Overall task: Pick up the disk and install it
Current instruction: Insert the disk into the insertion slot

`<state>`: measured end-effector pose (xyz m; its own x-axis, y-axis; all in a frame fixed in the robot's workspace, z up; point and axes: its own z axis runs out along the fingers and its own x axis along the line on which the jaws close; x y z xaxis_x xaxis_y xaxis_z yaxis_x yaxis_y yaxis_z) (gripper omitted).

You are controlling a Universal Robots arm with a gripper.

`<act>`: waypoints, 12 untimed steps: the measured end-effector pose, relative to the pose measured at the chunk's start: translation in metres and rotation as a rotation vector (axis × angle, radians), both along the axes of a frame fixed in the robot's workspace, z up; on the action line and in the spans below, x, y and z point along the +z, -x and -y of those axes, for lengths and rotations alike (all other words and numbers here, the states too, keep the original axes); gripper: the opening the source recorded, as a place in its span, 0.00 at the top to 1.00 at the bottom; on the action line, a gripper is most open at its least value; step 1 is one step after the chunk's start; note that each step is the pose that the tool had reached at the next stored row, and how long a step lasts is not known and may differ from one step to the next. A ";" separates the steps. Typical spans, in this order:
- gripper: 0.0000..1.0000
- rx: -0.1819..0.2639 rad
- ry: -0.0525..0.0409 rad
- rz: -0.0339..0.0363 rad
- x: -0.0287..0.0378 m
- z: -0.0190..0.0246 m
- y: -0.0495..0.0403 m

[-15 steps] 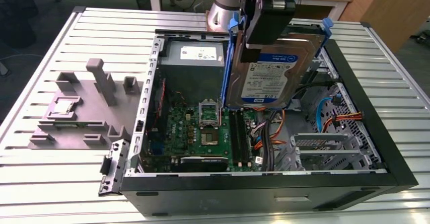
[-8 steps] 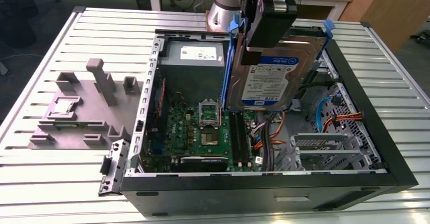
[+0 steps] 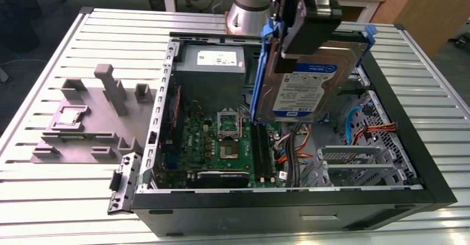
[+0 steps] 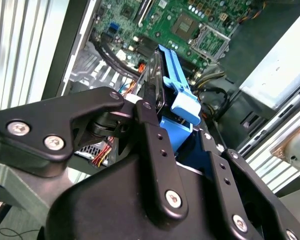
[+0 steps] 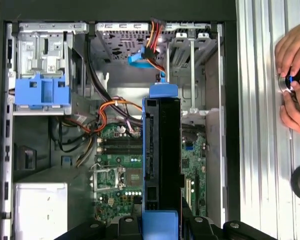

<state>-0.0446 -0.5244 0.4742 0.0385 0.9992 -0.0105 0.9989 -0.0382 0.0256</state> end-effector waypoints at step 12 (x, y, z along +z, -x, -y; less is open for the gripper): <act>0.63 0.000 0.0002 0.0007 -0.0026 0.0015 -0.0280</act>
